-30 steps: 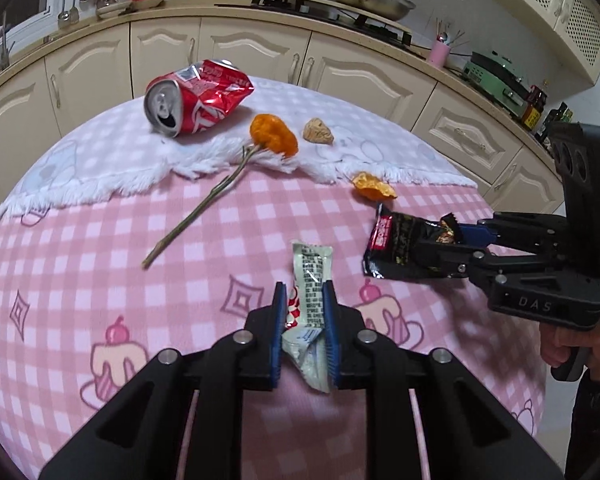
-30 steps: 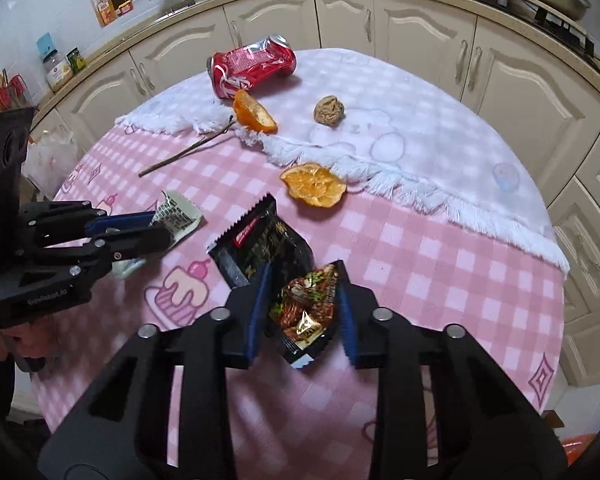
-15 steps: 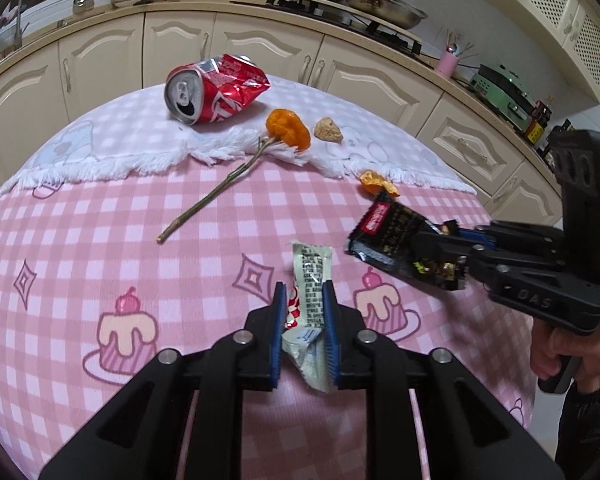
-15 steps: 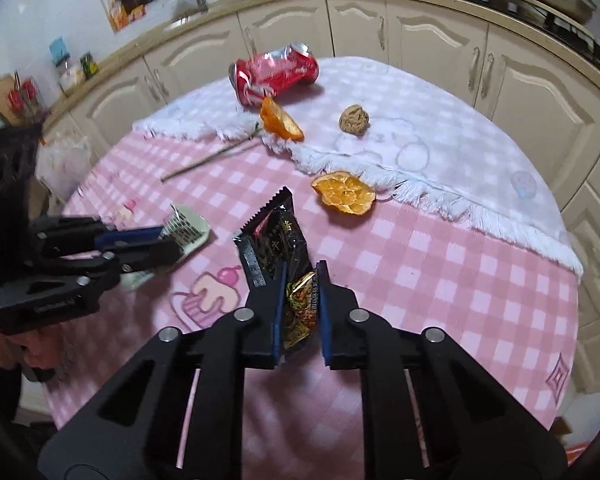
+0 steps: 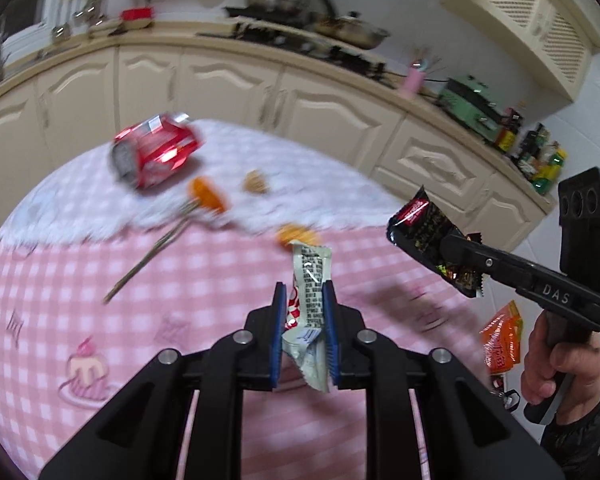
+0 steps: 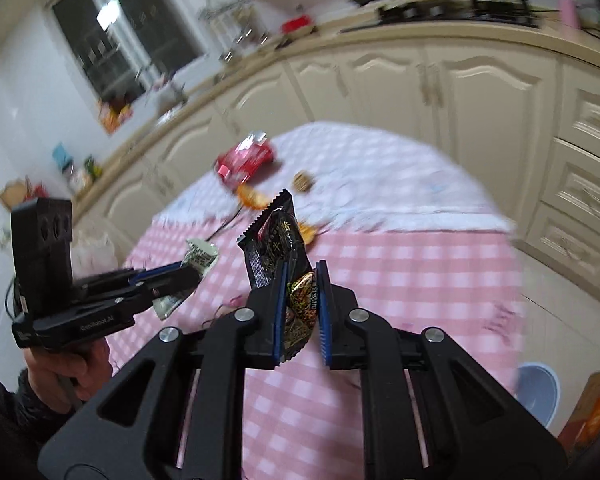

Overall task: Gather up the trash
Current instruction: 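Carry strip and black bag to the blue bin and open both tools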

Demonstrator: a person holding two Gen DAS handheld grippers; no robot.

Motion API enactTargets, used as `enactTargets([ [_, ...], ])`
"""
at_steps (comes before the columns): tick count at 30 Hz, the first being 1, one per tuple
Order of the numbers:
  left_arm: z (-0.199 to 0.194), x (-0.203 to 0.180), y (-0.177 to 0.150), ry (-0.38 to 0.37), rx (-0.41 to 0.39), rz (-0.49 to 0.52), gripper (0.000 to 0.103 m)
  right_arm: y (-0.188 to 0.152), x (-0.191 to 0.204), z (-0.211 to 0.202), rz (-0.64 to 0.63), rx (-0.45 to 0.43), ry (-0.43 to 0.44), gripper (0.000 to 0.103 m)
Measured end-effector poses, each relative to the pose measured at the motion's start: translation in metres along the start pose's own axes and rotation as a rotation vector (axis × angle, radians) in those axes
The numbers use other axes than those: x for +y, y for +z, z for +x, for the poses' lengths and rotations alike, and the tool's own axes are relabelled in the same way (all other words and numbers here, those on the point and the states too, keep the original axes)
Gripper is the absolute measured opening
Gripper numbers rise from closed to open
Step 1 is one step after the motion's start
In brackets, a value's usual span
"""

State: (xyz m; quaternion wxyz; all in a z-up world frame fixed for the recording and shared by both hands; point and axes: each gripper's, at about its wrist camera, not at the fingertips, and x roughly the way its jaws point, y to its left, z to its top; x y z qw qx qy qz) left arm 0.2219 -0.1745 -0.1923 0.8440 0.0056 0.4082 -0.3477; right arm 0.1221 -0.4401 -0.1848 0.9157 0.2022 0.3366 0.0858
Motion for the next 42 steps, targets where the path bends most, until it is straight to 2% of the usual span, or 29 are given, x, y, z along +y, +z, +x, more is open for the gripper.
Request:
enactTargets([
  [3, 0.007, -0.036, 0.010, -0.056, 0.000, 0.058, 0.017, -0.002, -0.025, -0.033, 0.050, -0.060, -0.062, 0.014],
  [9, 0.034, -0.136, 0.017, -0.204, 0.056, 0.230, 0.017, -0.032, -0.113, -0.109, 0.279, -0.160, -0.240, 0.014],
  [14, 0.080, -0.221, 0.003, -0.318, 0.166, 0.356, 0.017, -0.084, -0.190, -0.148, 0.525, -0.144, -0.423, 0.014],
  [17, 0.114, -0.252, -0.007, -0.359, 0.258, 0.354, 0.017, -0.111, -0.222, -0.153, 0.636, -0.123, -0.456, 0.014],
  [19, 0.140, -0.271, -0.016, -0.367, 0.325, 0.348, 0.017, -0.129, -0.241, -0.152, 0.696, -0.100, -0.484, 0.014],
  [23, 0.186, -0.303, -0.034, -0.337, 0.435, 0.374, 0.017, -0.152, -0.265, -0.147, 0.765, -0.081, -0.495, 0.014],
  [32, 0.252, -0.332, -0.058, -0.296, 0.563, 0.385, 0.017, -0.173, -0.294, -0.145, 0.833, -0.062, -0.504, 0.015],
  [34, 0.263, -0.335, -0.062, -0.302, 0.591, 0.391, 0.021, -0.178, -0.303, -0.144, 0.871, -0.065, -0.499, 0.018],
  [35, 0.268, -0.337, -0.063, -0.302, 0.600, 0.396, 0.036, -0.179, -0.305, -0.144, 0.886, -0.068, -0.498, 0.022],
  [36, 0.268, -0.338, -0.062, -0.295, 0.592, 0.395, 0.061, -0.182, -0.309, -0.145, 0.912, -0.076, -0.490, 0.046],
  [37, 0.268, -0.337, -0.060, -0.286, 0.577, 0.388, 0.081, -0.184, -0.312, -0.146, 0.929, -0.086, -0.492, 0.067],
  [38, 0.265, -0.334, -0.057, -0.268, 0.544, 0.375, 0.084, -0.186, -0.313, -0.149, 0.940, -0.102, -0.506, 0.090],
  [41, 0.261, -0.331, -0.051, -0.245, 0.523, 0.384, 0.087, -0.187, -0.312, -0.157, 0.943, -0.119, -0.523, 0.091],
  [42, 0.259, -0.330, -0.048, -0.235, 0.518, 0.385, 0.089, -0.186, -0.311, -0.159, 0.943, -0.123, -0.536, 0.096],
])
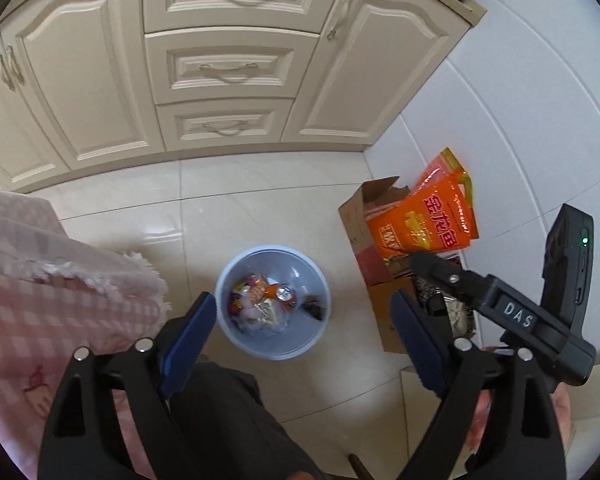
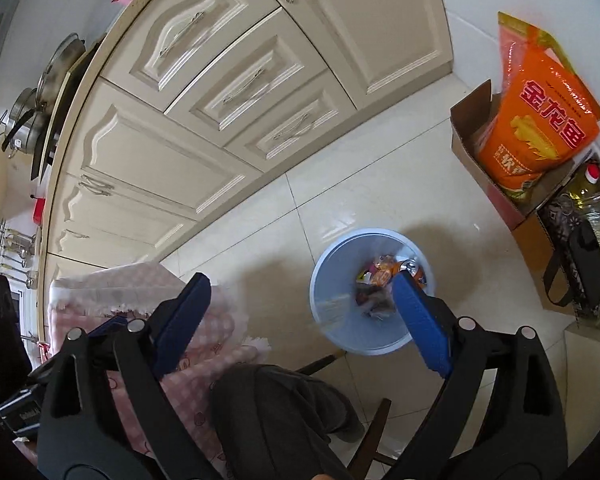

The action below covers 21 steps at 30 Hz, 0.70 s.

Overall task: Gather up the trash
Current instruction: 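Carry strip and black bag to the blue bin and open both tools, then move both tools back over the table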

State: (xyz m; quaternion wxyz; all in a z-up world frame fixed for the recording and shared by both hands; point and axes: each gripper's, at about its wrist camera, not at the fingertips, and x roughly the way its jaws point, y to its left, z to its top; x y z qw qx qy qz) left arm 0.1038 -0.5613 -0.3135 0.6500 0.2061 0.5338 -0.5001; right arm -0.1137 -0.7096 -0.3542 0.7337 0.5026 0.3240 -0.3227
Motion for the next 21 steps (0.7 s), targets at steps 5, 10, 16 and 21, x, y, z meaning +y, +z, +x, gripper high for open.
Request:
enactTargets([
  [5, -0.027, 0.000, -0.001, 0.027, -0.054, 0.011, 0.093, -0.002, 0.006, -0.009, -0.015, -0.021, -0.040, 0.097],
  [10, -0.056, -0.006, -0.007, 0.068, -0.127, 0.054, 0.094, -0.003, 0.017, -0.020, -0.047, -0.039, -0.044, 0.097],
  [16, -0.088, -0.005, -0.013, 0.054, -0.185, 0.062, 0.094, -0.006, 0.033, -0.035, -0.073, -0.057, -0.041, 0.097],
  [21, -0.129, 0.001, -0.025, 0.059, -0.271, 0.052, 0.094, -0.009, 0.072, -0.061, -0.148, -0.101, 0.004, 0.097],
])
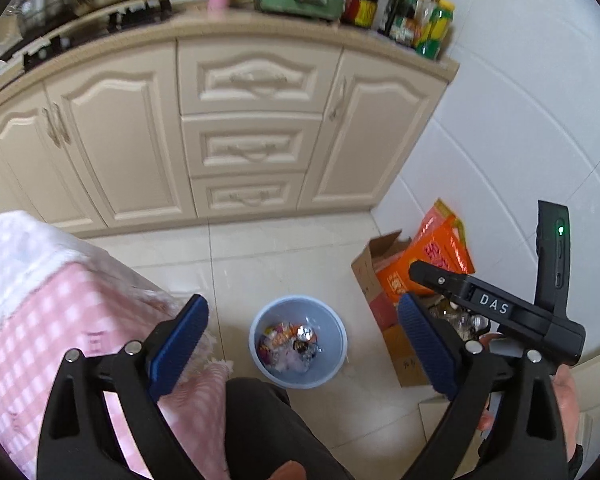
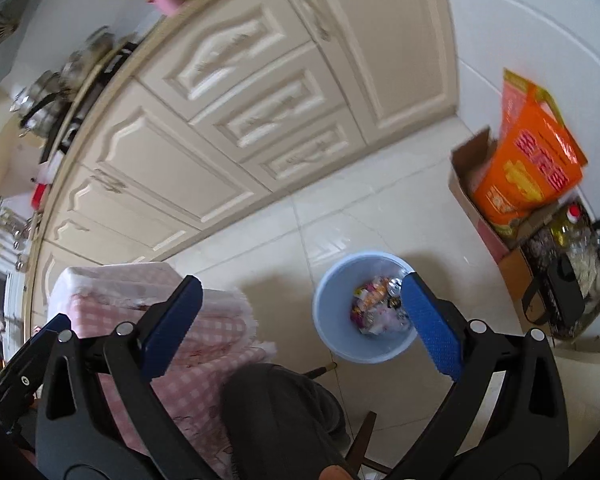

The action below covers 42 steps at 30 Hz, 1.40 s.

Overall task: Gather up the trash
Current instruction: 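Move both tools back over the table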

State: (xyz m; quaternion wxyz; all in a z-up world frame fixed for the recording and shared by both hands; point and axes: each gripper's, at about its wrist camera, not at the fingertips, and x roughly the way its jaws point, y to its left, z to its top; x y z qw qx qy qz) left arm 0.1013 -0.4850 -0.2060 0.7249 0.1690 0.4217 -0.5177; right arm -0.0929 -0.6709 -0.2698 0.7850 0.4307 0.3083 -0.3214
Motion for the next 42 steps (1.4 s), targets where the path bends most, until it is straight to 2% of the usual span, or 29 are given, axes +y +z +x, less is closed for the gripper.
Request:
enactTargets([
  [3, -0.034, 0.015, -0.004, 0.033, -0.067, -0.010, 0.094, 0.001, 0.033, -0.011, -0.062, -0.023, 0.037, 0.097],
  [7, -0.075, 0.040, -0.012, 0.137, -0.145, -0.009, 0.094, -0.002, 0.089, -0.024, -0.165, -0.043, 0.113, 0.097],
  [14, -0.144, 0.085, -0.028, 0.231, -0.262, -0.060, 0.094, -0.020, 0.173, -0.038, -0.299, -0.047, 0.245, 0.097],
  [22, -0.204, 0.134, -0.062, 0.296, -0.342, -0.190, 0.094, -0.046, 0.255, -0.055, -0.441, -0.044, 0.366, 0.097],
  [28, -0.242, 0.165, -0.092, 0.410, -0.383, -0.280, 0.094, -0.079, 0.313, -0.065, -0.549, -0.026, 0.452, 0.097],
  [36, -0.288, 0.213, -0.134, 0.561, -0.422, -0.402, 0.094, -0.132, 0.384, -0.070, -0.750, -0.044, 0.469, 0.097],
  [42, -0.292, 0.249, -0.158, 0.628, -0.394, -0.436, 0.094, -0.168, 0.417, -0.057, -0.911, -0.062, 0.428, 0.097],
])
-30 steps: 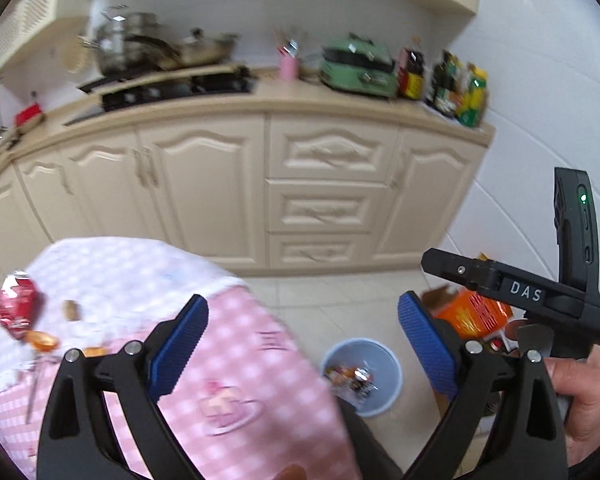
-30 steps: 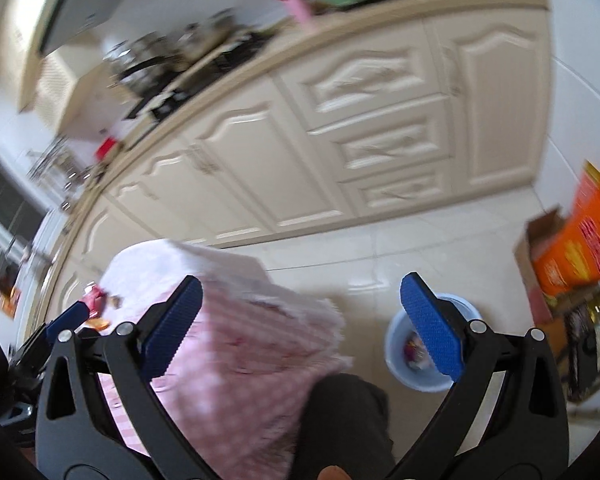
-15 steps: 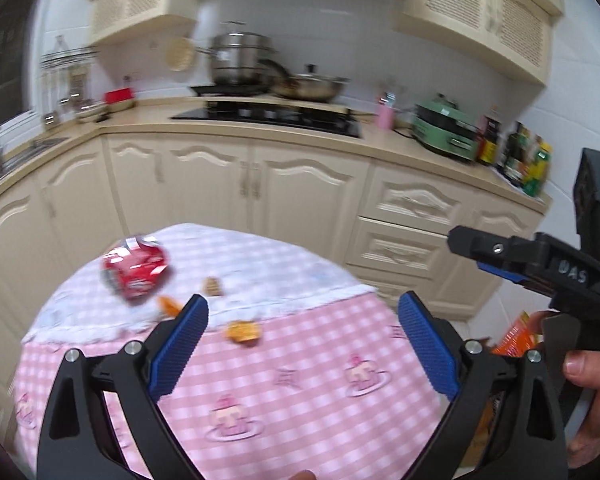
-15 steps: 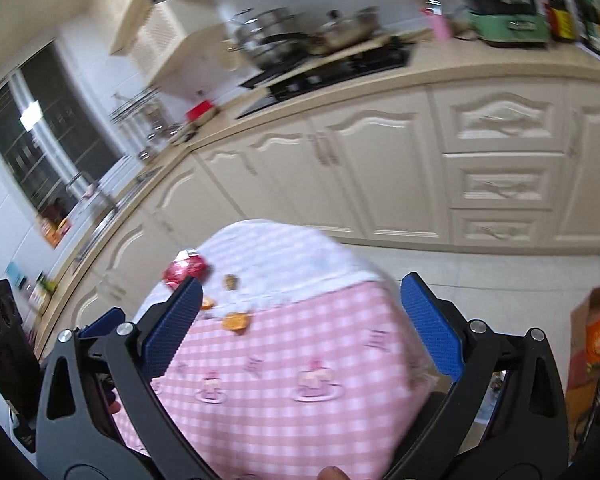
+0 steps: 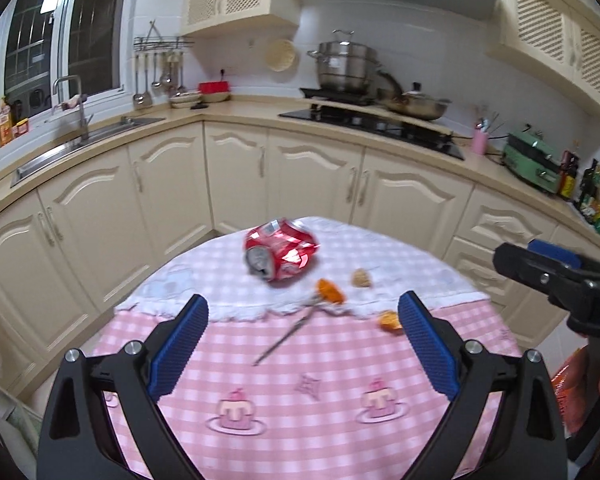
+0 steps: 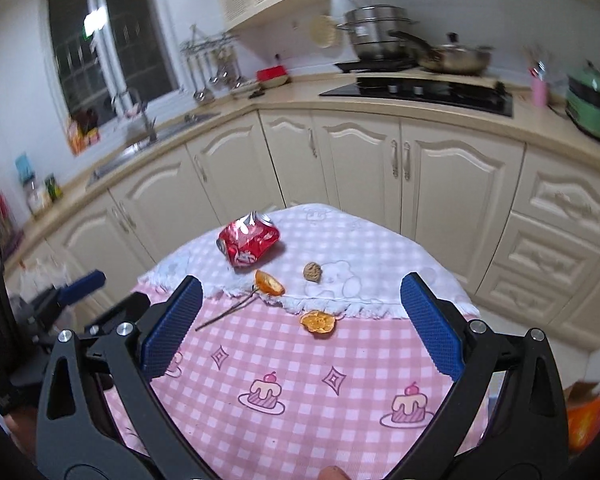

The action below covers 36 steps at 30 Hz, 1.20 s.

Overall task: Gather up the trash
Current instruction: 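Move both tools back over the table, then grasp the orange flower stick with left tool while right tool grasps dried orange slice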

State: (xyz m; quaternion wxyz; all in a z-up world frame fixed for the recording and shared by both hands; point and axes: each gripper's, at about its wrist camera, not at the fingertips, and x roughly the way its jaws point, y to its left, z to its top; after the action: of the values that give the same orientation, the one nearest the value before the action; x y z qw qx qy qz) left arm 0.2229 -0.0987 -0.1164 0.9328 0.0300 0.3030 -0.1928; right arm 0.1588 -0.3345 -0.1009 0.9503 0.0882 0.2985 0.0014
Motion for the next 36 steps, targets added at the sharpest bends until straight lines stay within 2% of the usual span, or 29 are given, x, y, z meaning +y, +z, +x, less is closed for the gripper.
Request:
enactTargets([
  [4, 0.020, 0.012, -0.008, 0.014, 0.024, 0.010, 0.094, -0.006, 0.005, 0.019, -0.045, 0.036, -0.025, 0.097],
  [10, 0.077, 0.008, -0.017, 0.010, 0.090, 0.089, 0.094, -0.019, -0.011, 0.047, -0.024, 0.118, -0.041, 0.097],
  [13, 0.117, -0.003, -0.024, 0.018, 0.160, 0.170, 0.093, -0.024, -0.021, 0.060, -0.007, 0.152, -0.056, 0.097],
  [16, 0.147, -0.007, -0.028, 0.016, 0.210, 0.203, 0.092, -0.029, -0.029, 0.073, 0.006, 0.184, -0.066, 0.097],
  [17, 0.153, -0.008, -0.029, 0.011, 0.225, 0.205, 0.088, -0.031, -0.031, 0.078, 0.008, 0.195, -0.069, 0.097],
  [19, 0.171, -0.008, -0.033, 0.005, 0.279, 0.201, 0.067, -0.035, -0.034, 0.090, 0.010, 0.221, -0.067, 0.097],
  [21, 0.181, -0.007, -0.036, -0.020, 0.306, 0.177, 0.057, -0.041, -0.036, 0.102, 0.011, 0.252, -0.056, 0.097],
  [23, 0.181, -0.009, -0.036, -0.034, 0.298, 0.162, 0.047, -0.048, -0.038, 0.117, 0.023, 0.283, -0.042, 0.097],
  [25, 0.179, -0.012, -0.036, -0.059, 0.302, 0.152, 0.015, -0.054, -0.039, 0.132, 0.036, 0.310, -0.027, 0.097],
  [27, 0.180, -0.013, -0.036, -0.084, 0.309, 0.126, 0.004, -0.056, -0.038, 0.141, 0.048, 0.316, -0.017, 0.097],
  [28, 0.178, -0.012, -0.038, -0.088, 0.309, 0.112, 0.003, -0.057, -0.036, 0.146, 0.049, 0.318, -0.009, 0.095],
  [30, 0.174, -0.007, -0.041, -0.100, 0.310, 0.079, 0.003, -0.058, -0.031, 0.152, 0.036, 0.325, 0.001, 0.080],
  [31, 0.171, -0.004, -0.043, -0.102, 0.310, 0.058, 0.003, -0.060, -0.026, 0.155, 0.007, 0.323, -0.009, 0.078],
  [32, 0.169, -0.002, -0.043, -0.102, 0.310, 0.048, 0.003, -0.060, -0.022, 0.155, -0.020, 0.314, -0.026, 0.071],
  [33, 0.166, 0.001, -0.045, -0.103, 0.309, 0.033, 0.003, -0.061, -0.019, 0.154, -0.041, 0.305, -0.046, 0.055],
  [35, 0.158, 0.006, -0.048, -0.108, 0.304, 0.004, 0.003, -0.062, -0.020, 0.153, -0.035, 0.296, -0.050, 0.041],
  [36, 0.153, 0.009, -0.050, -0.107, 0.301, -0.007, 0.003, -0.063, -0.021, 0.150, -0.024, 0.298, -0.030, 0.041],
])
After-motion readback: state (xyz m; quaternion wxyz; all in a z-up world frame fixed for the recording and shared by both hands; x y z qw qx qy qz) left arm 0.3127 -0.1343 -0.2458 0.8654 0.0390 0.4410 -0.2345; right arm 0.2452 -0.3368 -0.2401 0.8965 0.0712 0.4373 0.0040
